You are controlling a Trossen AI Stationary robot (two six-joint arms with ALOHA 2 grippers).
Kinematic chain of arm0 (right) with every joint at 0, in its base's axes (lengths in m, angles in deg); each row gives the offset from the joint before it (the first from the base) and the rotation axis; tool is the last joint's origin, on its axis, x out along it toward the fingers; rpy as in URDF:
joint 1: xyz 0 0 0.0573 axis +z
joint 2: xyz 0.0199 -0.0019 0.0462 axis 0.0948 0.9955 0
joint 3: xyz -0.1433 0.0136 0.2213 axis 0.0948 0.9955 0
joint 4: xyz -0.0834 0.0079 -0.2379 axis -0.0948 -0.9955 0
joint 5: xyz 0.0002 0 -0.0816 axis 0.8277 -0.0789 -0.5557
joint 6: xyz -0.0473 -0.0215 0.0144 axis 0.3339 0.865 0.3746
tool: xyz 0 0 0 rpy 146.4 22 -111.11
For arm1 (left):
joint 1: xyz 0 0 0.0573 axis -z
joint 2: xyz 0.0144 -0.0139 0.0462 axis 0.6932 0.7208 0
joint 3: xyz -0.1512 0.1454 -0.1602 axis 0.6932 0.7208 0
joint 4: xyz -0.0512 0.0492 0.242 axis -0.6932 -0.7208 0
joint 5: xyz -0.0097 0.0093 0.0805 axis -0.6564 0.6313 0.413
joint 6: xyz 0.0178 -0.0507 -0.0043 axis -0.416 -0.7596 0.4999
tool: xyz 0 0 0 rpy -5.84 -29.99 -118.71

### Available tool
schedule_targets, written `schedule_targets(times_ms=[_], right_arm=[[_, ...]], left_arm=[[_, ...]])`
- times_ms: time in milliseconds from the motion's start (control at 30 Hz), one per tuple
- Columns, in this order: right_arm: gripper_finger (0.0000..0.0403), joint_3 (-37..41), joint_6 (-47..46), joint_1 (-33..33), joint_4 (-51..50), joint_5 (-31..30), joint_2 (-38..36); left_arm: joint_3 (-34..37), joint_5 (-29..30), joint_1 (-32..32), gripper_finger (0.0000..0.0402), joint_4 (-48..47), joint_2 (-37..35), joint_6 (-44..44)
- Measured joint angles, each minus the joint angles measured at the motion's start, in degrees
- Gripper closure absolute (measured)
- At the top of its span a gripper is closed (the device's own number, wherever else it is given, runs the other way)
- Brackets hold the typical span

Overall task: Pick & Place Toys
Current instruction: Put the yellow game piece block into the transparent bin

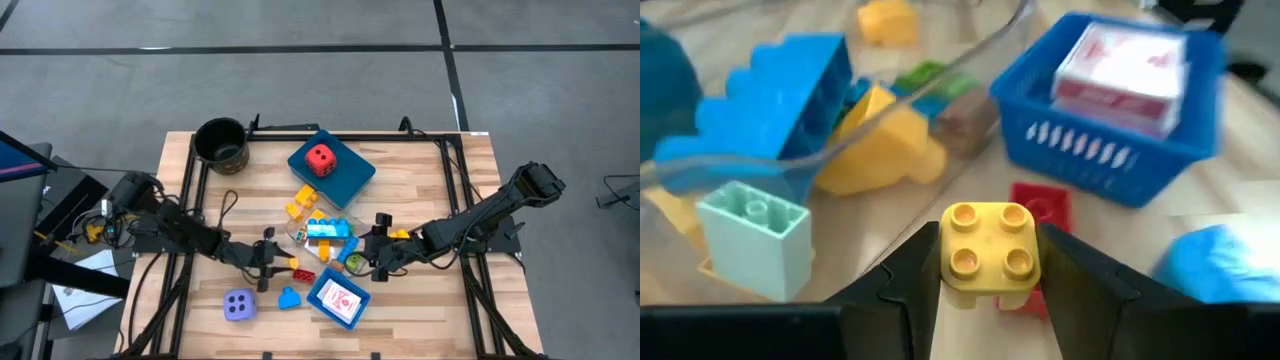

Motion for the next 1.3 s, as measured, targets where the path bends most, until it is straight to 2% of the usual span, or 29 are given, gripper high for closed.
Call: schedule_targets(times_ms=[200,300,400,600,800,933,1000,1133,1300], right_arm=[[0.0198,0.00,0.00,-0.02,0.08,0.00,0.00],[0.0198,0.02,0.02,-0.02,0.14,0.00,0.00],[0.0198,0.02,0.17,-0.02,0.16,0.00,0.00],[0.0198,0.02,0.21,-0.02,0.20,0.00,0.00],[0.0198,0.02,0.46,0.00,0.22,-0.01,0.00],[0.0198,0.02,0.46,0.00,0.22,-0.01,0.02],[0.0198,0.02,0.46,0.00,0.22,0.00,0.02],[0.0198,0.02,0.46,0.00,0.14,0.00,0.02],[0.0198,0.02,0.46,0.00,0.15,0.00,0.02]], left_arm=[[1.71,-1.92,2.21,0.0261,-1.19,-6.82,1.27],[1.73,-0.21,2.67,0.0262,2.86,-7.97,3.62],[1.73,4.02,2.52,0.0264,7.59,-7.86,5.28],[-0.06,13.76,1.02,0.0264,9.32,-6.58,5.47],[-4.44,16.91,-0.65,0.0264,8.96,-1.95,5.75],[-7.27,25.27,-0.57,0.0264,8.95,2.73,7.52],[-7.83,27.60,-0.57,0.0263,8.88,3.91,7.59],[-8.04,30.87,-0.57,0.0263,9.01,4.24,7.61],[-8.04,30.43,-0.61,0.0263,8.82,4.21,7.37]])
